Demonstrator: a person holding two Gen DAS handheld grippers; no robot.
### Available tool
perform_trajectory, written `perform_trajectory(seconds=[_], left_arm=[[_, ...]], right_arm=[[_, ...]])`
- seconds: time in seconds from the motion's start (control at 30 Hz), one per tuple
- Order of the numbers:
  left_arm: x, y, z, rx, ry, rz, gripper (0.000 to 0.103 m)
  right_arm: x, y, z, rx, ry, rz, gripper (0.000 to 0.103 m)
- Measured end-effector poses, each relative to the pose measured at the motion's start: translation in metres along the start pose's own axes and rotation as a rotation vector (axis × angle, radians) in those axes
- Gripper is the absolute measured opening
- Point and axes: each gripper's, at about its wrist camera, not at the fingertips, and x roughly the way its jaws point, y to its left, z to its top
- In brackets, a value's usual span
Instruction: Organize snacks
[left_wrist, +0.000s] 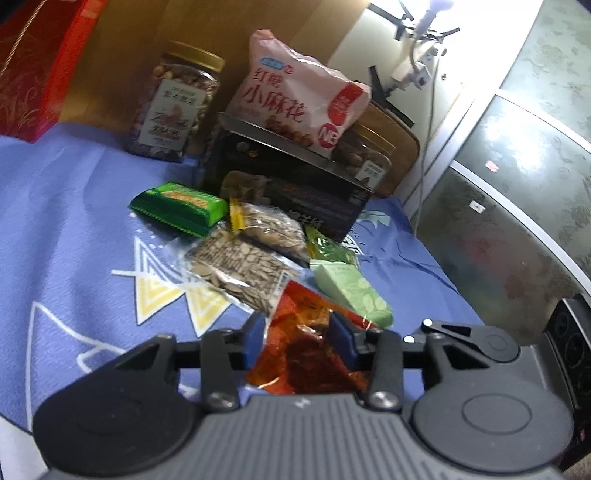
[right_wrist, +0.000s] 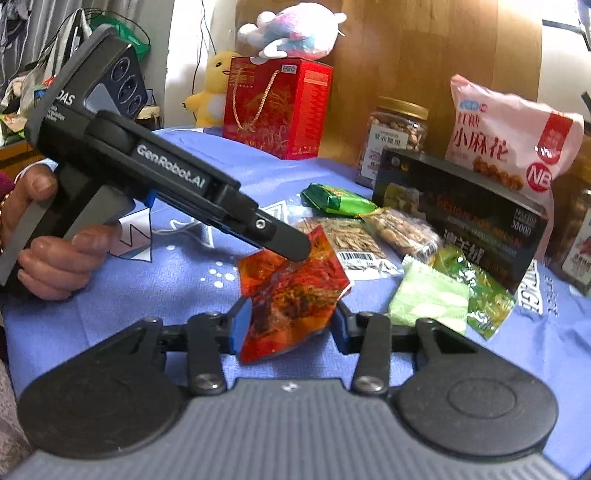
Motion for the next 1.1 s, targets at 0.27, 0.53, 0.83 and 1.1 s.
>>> perform_trajectory(seconds=[0.27, 0.53, 0.83, 1.1], left_arm=[[0.002, 0.000, 0.000, -0.002, -0.002, -0.003, 0.019], [0.001, -0.001, -0.001, 0.005, -0.002, -0.006, 0.019], [0.003, -0.001, 0.000, 0.000, 0.009, 0.021, 0.017], [0.006, 0.001, -0.001, -0.003, 0.034, 0.038, 0.012]], right_arm=[[-0.001, 0.005, 0.001, -0.011, -0.009, -0.020, 0.042], [-0.001, 0.008, 0.001, -0.023, -0.008, -0.021, 0.038], [-0.001, -0.002, -0.001, 0.060, 0.019, -0.028, 0.057], [-0.015, -0.010, -0.009, 0.067, 0.030, -0.058, 0.070]])
